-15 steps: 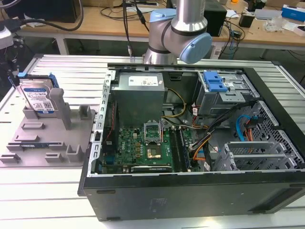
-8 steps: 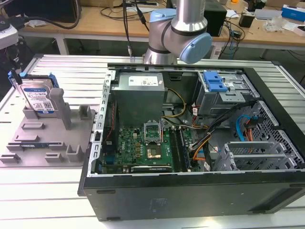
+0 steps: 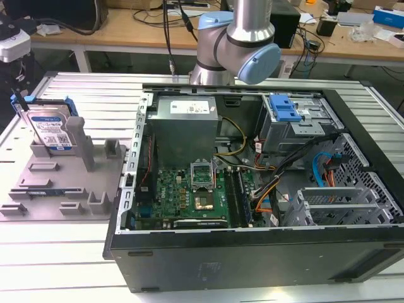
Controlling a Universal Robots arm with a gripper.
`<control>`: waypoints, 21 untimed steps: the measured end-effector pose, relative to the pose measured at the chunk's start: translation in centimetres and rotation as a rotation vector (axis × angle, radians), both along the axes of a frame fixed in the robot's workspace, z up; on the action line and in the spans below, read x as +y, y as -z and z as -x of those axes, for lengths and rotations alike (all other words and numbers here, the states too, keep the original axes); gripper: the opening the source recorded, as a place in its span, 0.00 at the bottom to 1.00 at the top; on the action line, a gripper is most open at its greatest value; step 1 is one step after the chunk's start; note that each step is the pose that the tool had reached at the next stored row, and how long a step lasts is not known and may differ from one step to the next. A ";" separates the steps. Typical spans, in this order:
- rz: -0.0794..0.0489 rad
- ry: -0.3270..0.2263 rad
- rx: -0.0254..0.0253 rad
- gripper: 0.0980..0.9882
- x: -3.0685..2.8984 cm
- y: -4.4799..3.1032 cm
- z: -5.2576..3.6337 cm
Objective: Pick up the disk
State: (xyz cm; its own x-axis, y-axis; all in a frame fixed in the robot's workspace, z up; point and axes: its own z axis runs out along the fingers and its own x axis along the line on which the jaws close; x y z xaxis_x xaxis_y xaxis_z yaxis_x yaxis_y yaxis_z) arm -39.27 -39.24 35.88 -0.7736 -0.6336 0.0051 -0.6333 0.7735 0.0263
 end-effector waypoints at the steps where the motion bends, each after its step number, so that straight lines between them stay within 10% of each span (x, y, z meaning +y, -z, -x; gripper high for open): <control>1: 0.000 -0.015 0.0000 0.43 0.01 0.00 -0.02; 21: 0.000 -0.438 0.0001 0.43 -0.01 0.00 -0.11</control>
State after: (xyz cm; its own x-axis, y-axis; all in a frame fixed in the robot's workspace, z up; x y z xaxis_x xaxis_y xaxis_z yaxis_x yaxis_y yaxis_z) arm -39.16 -39.24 35.88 -0.4323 -0.9017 0.0054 -0.9014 0.4322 0.0261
